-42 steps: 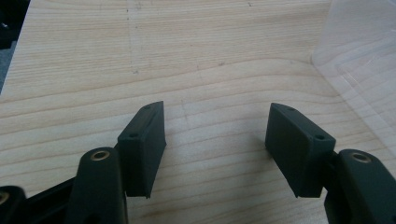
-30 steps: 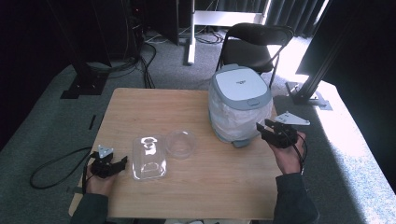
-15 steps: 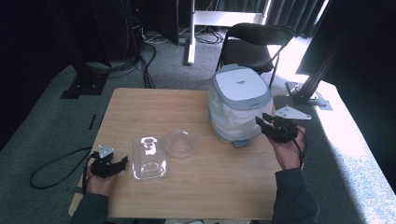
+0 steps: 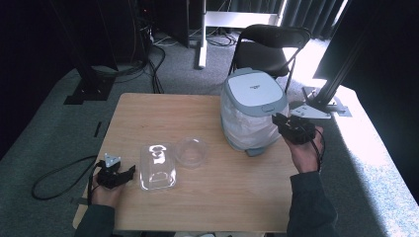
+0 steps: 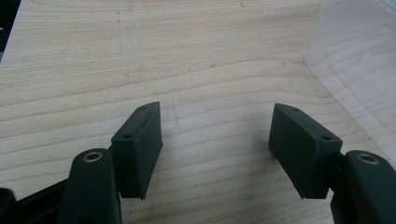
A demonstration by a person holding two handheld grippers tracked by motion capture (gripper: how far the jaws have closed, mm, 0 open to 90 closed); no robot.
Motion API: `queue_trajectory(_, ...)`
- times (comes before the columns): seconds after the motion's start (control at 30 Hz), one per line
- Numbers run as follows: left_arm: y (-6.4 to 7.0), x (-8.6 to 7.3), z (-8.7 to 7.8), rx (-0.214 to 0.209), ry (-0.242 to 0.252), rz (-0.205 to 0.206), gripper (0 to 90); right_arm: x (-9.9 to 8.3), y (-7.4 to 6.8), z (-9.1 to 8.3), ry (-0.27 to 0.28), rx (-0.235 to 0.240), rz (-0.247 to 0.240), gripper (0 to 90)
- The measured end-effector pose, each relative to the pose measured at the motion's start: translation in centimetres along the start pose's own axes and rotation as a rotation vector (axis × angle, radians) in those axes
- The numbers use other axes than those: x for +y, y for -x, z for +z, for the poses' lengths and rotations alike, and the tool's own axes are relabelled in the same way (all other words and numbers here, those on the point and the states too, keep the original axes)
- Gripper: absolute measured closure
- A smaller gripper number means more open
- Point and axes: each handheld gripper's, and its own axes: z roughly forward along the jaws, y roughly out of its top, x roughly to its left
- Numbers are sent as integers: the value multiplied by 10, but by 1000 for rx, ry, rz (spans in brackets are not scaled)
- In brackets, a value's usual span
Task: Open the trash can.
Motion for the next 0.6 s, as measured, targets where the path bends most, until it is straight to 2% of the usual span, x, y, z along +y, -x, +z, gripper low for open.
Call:
queue_trajectory(0.37,0,0,0,-2,2,2,351,14,-1,5,30,-8,-1,877)
queue_trajectory(0.6,1,0,0,-3,3,3,350,19,1,11,40,-11,19,878)
